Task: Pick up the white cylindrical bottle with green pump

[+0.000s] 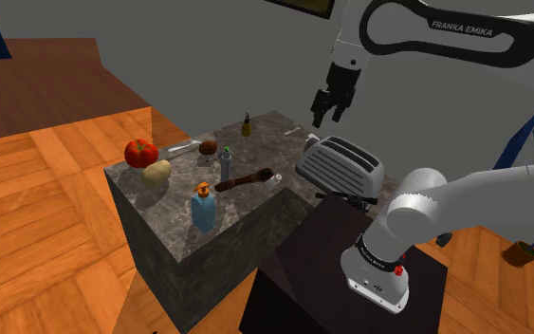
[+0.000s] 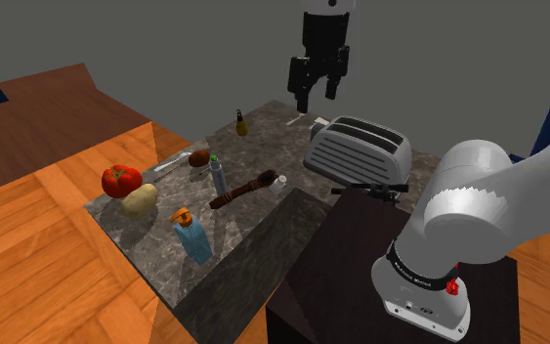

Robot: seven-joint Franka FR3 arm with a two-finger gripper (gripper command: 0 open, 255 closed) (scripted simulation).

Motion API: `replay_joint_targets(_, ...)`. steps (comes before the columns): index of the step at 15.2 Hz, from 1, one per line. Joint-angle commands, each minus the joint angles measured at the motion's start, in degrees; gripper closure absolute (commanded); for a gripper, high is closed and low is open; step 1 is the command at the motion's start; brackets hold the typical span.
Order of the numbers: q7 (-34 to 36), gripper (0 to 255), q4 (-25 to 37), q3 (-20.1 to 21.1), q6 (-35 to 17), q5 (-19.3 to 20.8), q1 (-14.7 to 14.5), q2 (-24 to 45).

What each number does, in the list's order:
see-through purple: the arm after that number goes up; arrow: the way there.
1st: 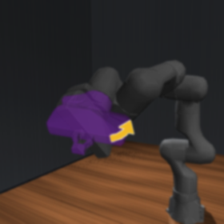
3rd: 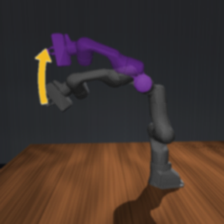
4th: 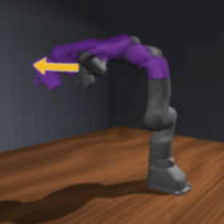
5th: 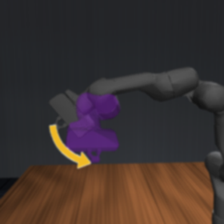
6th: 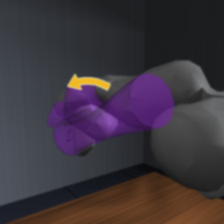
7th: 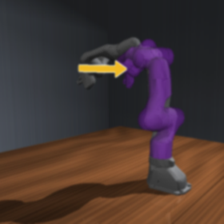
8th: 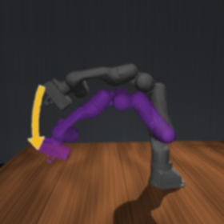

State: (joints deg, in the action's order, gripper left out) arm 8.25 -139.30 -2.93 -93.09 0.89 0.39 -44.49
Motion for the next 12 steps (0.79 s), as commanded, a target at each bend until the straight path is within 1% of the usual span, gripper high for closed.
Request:
replay_joint_targets(1,0.0,0,0.0,0.0,0.0,0.0,0.0,0.0)
replay_joint_targets(6,-1.2,0,0.1,-1.0,-9.3,-0.4,-0.5,9.5)
replay_joint_targets(12,-2.9,0,3.1,-2.1,-19.1,-1.6,-1.3,22.2)
